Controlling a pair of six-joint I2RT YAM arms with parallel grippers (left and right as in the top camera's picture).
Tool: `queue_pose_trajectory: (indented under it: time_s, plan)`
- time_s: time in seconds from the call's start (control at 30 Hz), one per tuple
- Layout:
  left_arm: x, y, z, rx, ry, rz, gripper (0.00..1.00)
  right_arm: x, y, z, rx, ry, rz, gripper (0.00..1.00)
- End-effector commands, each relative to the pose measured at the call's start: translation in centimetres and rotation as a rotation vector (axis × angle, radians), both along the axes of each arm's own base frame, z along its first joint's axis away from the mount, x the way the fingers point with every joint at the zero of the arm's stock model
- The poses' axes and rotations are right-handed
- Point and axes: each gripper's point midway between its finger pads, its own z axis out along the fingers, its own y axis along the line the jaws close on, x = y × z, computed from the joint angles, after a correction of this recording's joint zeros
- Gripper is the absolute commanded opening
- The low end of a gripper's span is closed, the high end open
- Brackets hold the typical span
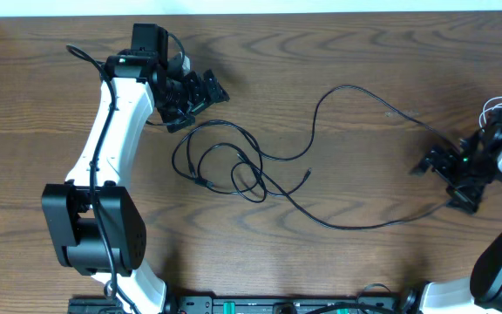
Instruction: Untangle cables
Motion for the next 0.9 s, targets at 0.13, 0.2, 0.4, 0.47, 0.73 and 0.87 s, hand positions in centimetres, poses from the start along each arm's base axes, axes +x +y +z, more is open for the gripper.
queue_pose_trajectory:
  time_s: [0.13,0.2,0.4,0.47,0.73,0.87]
  plan:
    - [0.3,0.0,1.3,-0.012,-0.029,0.009,0.98,1.4,-4.9,6.9,-0.269,-0.119,-0.075,0.99]
    - [0.3,0.0,1.3,-0.012,-0.03,0.008,0.98,2.0,-4.1,7.8,-0.254,-0.167,-0.062,0.99]
    - [0.3,0.0,1.3,-0.012,-0.029,0.009,0.98,3.2,2.1,7.7,-0.07,-0.251,0.178,0.96]
    - [0.3,0.0,1.3,-0.012,-0.029,0.009,0.98,3.0,4.6,7.2,-0.01,-0.262,0.283,0.95]
    - [0.3,0.0,1.3,-0.012,-0.03,0.008,0.98,1.3,12.4,4.7,0.078,-0.252,0.581,0.9]
    - [0.3,0.0,1.3,-0.012,-0.029,0.009,0.98,1.2,16.0,3.5,0.083,-0.297,0.713,0.85]
